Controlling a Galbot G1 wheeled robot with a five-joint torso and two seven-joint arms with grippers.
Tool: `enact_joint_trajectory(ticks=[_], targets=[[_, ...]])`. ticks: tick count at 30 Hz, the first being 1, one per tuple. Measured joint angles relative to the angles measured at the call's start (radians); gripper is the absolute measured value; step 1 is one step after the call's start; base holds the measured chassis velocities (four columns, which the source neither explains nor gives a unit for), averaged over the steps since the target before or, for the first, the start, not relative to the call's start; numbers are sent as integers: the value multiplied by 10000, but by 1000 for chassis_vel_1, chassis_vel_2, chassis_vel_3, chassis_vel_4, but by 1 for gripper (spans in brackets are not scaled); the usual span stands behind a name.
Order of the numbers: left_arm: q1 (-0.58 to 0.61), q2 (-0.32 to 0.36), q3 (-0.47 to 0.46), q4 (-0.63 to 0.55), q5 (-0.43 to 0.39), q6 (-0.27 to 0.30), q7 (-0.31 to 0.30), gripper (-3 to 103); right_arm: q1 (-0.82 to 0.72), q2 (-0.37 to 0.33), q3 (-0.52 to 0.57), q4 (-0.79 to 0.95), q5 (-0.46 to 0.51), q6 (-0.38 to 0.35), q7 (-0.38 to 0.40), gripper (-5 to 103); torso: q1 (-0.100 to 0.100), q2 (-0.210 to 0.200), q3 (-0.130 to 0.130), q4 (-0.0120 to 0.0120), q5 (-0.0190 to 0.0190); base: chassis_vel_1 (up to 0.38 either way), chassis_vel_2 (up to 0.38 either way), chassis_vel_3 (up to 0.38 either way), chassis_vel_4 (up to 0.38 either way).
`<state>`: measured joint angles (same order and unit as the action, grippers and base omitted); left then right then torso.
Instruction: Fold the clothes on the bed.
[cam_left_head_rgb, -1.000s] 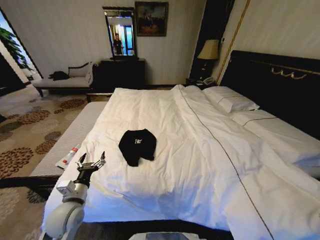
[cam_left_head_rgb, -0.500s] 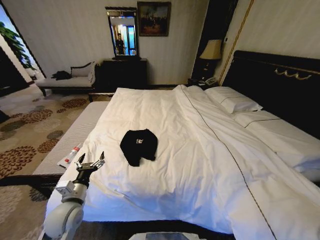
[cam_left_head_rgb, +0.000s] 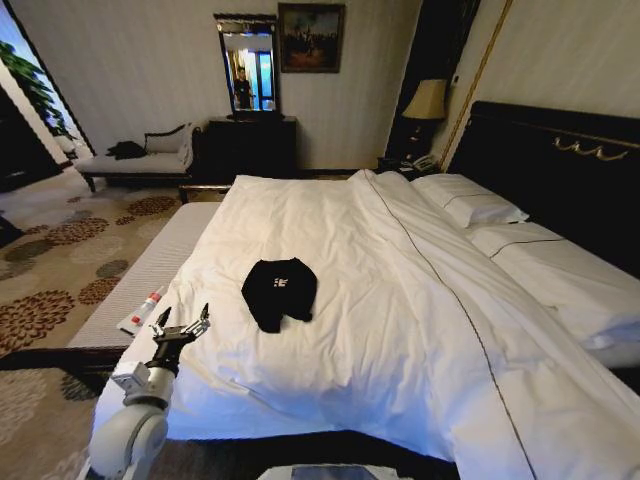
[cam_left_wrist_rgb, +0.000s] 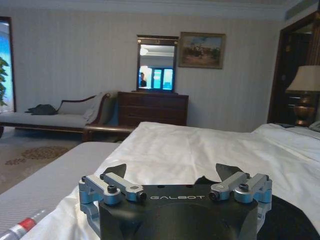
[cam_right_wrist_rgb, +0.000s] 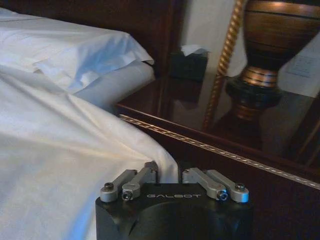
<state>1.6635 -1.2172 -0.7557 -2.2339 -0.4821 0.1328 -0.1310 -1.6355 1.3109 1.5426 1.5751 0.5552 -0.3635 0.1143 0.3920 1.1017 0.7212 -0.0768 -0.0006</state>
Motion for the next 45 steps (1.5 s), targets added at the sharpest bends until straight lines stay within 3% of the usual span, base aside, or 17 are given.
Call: enact_joint_trajectory(ticks=[2, 4, 6, 7, 10, 12, 17, 22, 45], targets=[[1, 7, -9, 1, -1, 0, 0, 100, -18, 1, 0, 24, 12, 7, -45, 20, 0, 0, 0, 5, 1, 0, 0, 0, 0], [4, 18, -18, 3, -6, -2, 1, 100, -72, 15, 3, 184, 45, 59, -247, 36, -1, 1, 0, 24, 0, 0, 0, 0, 0], [2, -3, -12, -4, -6, -2, 2, 100, -73, 30, 5, 291, 98, 130, -290, 41, 1, 0, 1, 34, 2, 0, 0, 0, 0], [2, -3, -12, -4, -6, -2, 2, 100, -73, 30, 5, 291, 98, 130, -290, 41, 1, 0, 1, 34, 2, 0, 0, 0, 0], [6, -31, 6, -21, -3, -2, 2, 100, -129, 47, 5, 478, 267, 303, -327, 57, 2, 0, 1, 32, 3, 0, 0, 0, 0], [16, -35, 9, -22, 0, -3, 2, 100, -157, 59, -3, 555, 326, 367, -359, 57, 2, 0, 1, 32, 3, 0, 0, 0, 0], [45, -48, 19, -52, 28, -9, 2, 100, -344, 269, -309, 1399, 633, 624, -505, 84, 1, 0, 1, 35, 5, 0, 0, 0, 0], [157, -153, -2, -87, 81, -36, 9, 100, -639, 669, -953, 2491, 537, 591, -661, 98, 4, 0, 1, 34, 5, 0, 0, 0, 0], [157, -141, -12, -151, 126, -39, -31, 100, -1069, 1691, -2872, 5028, -614, 618, -767, 100, 4, 0, 1, 34, 6, 8, 9, -14, -12]])
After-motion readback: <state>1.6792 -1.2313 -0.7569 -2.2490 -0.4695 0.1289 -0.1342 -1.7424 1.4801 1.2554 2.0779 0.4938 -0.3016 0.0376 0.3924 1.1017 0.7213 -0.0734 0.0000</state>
